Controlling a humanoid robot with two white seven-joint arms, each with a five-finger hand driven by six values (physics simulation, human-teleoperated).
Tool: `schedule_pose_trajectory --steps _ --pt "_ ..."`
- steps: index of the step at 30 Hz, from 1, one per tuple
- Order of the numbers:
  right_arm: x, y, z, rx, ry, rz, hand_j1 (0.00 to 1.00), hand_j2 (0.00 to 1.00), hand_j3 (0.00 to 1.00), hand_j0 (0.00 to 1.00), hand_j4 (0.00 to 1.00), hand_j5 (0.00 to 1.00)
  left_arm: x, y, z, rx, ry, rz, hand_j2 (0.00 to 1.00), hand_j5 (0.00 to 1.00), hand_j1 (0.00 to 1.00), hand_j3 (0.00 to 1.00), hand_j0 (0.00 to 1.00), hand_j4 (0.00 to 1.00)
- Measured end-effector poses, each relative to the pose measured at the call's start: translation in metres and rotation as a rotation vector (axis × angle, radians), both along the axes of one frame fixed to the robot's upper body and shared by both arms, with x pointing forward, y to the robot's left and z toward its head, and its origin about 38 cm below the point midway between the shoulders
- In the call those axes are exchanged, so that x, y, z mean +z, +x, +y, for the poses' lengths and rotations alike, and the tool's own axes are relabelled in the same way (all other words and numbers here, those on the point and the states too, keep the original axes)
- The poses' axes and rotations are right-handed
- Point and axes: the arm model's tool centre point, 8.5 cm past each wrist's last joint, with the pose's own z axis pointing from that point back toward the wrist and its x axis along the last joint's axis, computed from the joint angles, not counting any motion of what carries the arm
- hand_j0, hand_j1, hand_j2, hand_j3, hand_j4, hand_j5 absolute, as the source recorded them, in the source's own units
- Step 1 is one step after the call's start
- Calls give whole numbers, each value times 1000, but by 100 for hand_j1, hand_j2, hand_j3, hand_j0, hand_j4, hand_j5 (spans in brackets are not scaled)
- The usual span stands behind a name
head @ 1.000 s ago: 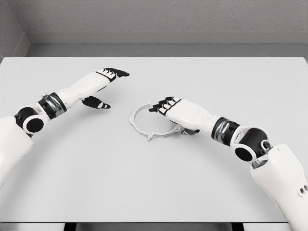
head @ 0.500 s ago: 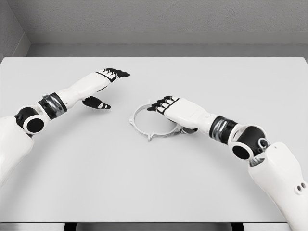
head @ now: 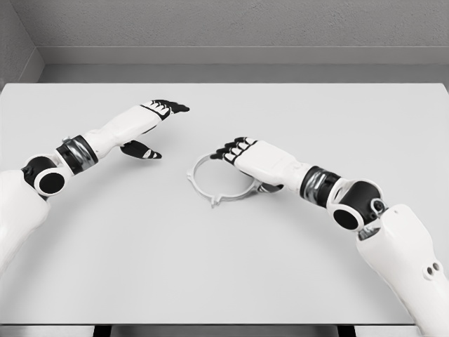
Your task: Assemble PVC drainage pipe clamps
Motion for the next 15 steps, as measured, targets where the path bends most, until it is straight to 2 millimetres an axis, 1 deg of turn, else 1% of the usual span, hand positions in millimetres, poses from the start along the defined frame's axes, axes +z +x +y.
schedule_pose_trajectory --steps 11,13,15 --pt "3 2 0 -3 1 -6 100 100 100 100 100 100 -1 -1 -2 -2 -3 3 100 100 100 100 100 100" --pt "3 3 -4 -13 0 -7 100 100 100 100 100 100 -1 -1 -2 -3 -3 2 100 100 100 100 100 100" --pt "5 5 -21 -45 -12 -14 100 100 100 100 100 100 -1 -1 -2 -3 -3 2 100 100 100 100 100 100"
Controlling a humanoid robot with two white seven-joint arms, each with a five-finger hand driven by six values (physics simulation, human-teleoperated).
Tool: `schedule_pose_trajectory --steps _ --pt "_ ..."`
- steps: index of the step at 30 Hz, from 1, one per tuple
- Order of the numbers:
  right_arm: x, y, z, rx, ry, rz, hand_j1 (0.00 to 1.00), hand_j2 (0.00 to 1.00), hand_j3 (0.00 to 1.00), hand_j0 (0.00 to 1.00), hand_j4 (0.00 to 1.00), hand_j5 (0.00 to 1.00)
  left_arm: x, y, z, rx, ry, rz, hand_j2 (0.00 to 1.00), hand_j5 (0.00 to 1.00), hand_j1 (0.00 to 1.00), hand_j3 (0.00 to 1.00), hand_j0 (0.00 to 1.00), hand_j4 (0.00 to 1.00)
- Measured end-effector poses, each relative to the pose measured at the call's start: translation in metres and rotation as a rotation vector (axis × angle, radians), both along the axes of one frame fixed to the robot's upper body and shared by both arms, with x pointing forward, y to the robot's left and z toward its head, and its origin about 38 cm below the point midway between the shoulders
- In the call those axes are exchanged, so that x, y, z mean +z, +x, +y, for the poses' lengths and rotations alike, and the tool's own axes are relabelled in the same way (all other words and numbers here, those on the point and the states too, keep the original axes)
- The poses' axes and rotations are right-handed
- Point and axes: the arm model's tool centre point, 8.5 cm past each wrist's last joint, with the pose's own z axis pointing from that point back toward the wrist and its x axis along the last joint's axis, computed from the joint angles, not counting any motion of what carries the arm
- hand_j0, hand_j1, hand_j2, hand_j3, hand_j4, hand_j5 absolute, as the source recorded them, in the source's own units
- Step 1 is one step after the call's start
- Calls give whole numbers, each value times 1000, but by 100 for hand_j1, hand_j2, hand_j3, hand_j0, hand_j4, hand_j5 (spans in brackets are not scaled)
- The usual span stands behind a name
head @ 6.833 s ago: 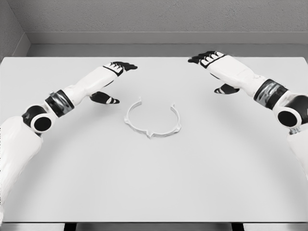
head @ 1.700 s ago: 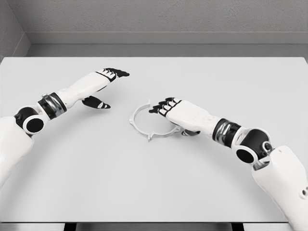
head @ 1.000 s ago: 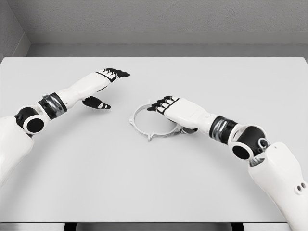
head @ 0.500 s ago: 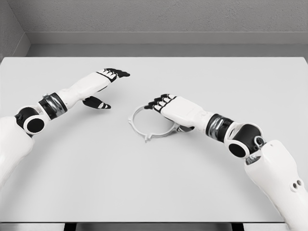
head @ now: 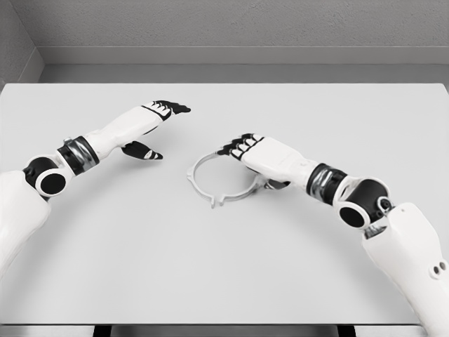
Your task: Assemble PVC drainage pipe clamps
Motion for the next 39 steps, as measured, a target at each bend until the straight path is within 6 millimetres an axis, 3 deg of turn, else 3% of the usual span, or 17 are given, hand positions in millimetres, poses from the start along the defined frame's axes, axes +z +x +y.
schedule_pose_trajectory --steps 4,8,10,19,20,22,25,31,39 --pt "13 -1 -52 -102 -8 -38 100 100 100 100 100 100 -2 -1 -2 -5 2 3 100 100 100 100 100 100" --pt "45 -1 -105 -193 19 -136 100 100 100 100 100 100 -8 -4 -9 -24 9 15 100 100 100 100 100 100" --pt "47 -7 -121 -205 28 -153 100 100 100 100 100 100 -11 -7 -14 -41 12 22 100 100 100 100 100 100" --pt "62 -8 -137 -211 39 -202 100 100 100 100 100 100 -13 -10 -21 -61 15 26 100 100 100 100 100 100" --pt "38 -19 -152 -253 36 -138 100 100 100 100 100 100 -16 -15 -27 -78 10 29 100 100 100 100 100 100" --pt "41 -17 -175 -317 41 -144 100 100 100 100 100 100 -13 -20 -39 -112 -5 22 100 100 100 100 100 100" --pt "44 -16 -190 -359 47 -147 100 100 100 100 100 100 -11 -27 -50 -149 -18 17 100 100 100 100 100 100" --pt "44 -17 -197 -377 51 -149 100 100 100 100 100 100 -9 -30 -57 -170 -24 10 100 100 100 100 100 100" --pt "45 -17 -196 -372 59 -151 100 100 100 100 100 100 -10 -29 -50 -158 -13 14 100 100 100 100 100 100"
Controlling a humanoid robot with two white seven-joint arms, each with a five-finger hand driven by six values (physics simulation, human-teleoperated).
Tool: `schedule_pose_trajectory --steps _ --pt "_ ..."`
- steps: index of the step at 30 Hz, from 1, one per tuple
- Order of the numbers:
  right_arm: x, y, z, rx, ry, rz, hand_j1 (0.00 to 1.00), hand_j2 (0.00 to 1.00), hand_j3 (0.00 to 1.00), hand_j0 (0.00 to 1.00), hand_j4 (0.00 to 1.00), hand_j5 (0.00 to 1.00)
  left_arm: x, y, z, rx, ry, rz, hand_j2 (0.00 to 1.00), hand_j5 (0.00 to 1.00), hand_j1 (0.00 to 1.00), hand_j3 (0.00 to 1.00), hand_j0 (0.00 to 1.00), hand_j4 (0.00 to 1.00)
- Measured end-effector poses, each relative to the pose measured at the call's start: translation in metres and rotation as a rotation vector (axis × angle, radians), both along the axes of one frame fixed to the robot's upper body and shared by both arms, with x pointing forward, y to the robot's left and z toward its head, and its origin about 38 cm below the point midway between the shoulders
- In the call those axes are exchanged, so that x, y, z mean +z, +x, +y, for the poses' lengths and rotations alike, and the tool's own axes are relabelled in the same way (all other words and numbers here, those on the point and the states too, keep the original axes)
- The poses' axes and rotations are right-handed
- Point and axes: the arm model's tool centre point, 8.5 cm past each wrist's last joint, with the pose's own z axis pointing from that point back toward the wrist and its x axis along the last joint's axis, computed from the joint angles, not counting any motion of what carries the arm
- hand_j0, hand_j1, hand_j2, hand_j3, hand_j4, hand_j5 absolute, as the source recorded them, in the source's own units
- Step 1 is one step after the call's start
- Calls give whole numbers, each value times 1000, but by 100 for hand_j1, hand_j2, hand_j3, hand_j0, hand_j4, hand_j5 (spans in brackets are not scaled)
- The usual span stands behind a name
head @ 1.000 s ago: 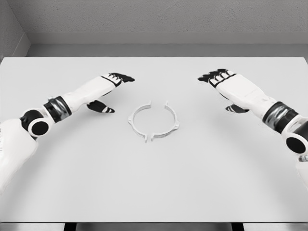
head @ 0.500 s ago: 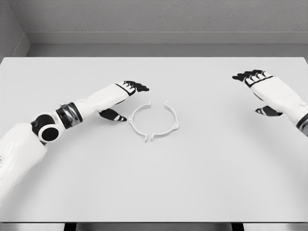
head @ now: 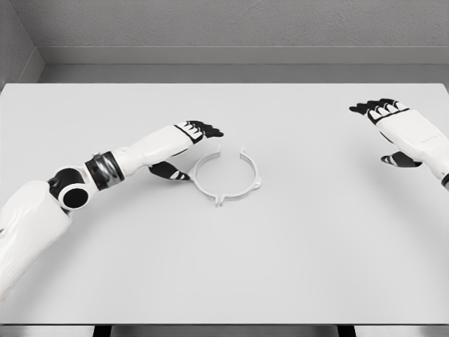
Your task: Assemble PVC drainage pipe clamps
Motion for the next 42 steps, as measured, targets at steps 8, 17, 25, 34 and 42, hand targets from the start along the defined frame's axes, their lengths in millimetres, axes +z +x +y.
schedule_pose_trajectory --steps 8,17,25,34,42 --pt "1 0 1 5 0 -3 100 100 100 100 100 100 1 4 5 14 6 -1 100 100 100 100 100 100" --pt "2 1 2 5 0 -5 100 100 100 100 100 100 -3 10 10 35 15 12 100 100 100 100 100 100" --pt "1 1 1 5 0 -2 100 100 100 100 100 100 -5 10 9 37 15 18 100 100 100 100 100 100" --pt "1 1 1 5 0 -2 100 100 100 100 100 100 -5 10 9 37 15 18 100 100 100 100 100 100" --pt "1 1 1 5 1 -3 100 100 100 100 100 100 -7 9 -7 19 -7 21 100 100 100 100 100 100"
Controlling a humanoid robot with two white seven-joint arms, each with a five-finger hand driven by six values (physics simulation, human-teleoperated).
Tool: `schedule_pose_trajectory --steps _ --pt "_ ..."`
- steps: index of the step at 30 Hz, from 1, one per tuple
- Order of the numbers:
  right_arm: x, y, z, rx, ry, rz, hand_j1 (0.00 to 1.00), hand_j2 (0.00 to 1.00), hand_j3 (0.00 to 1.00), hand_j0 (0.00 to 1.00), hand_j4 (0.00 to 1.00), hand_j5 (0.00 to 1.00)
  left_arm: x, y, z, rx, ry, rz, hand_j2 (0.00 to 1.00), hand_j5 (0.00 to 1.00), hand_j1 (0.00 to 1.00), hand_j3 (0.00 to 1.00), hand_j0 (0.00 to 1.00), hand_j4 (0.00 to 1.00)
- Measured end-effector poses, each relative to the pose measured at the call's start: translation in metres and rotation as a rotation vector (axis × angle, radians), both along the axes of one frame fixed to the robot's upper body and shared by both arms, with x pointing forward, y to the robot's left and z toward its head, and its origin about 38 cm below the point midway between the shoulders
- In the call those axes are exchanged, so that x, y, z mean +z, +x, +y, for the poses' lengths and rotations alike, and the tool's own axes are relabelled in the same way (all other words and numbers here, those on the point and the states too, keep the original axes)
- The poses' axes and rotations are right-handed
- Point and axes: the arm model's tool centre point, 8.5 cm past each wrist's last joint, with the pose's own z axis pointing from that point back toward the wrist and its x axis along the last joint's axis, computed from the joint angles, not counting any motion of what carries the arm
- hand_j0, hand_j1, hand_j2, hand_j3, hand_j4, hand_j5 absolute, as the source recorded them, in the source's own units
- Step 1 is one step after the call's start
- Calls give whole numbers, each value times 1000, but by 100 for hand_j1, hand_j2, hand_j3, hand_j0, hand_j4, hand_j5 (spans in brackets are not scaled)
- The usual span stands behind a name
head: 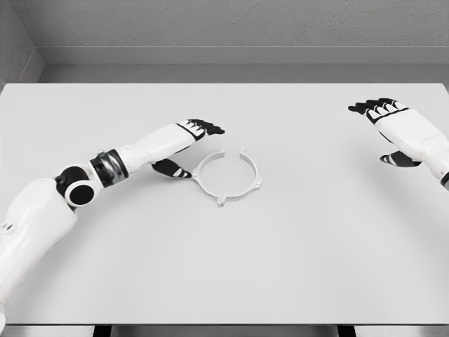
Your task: Assemble PVC drainage pipe clamps
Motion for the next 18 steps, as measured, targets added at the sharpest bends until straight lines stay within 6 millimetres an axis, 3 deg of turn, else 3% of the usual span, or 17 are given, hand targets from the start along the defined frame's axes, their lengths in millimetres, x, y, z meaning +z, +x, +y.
schedule_pose_trajectory --steps 18 --pt "1 -1 1 3 -1 -2 100 100 100 100 100 100 1 -1 -5 -8 -15 1 100 100 100 100 100 100"
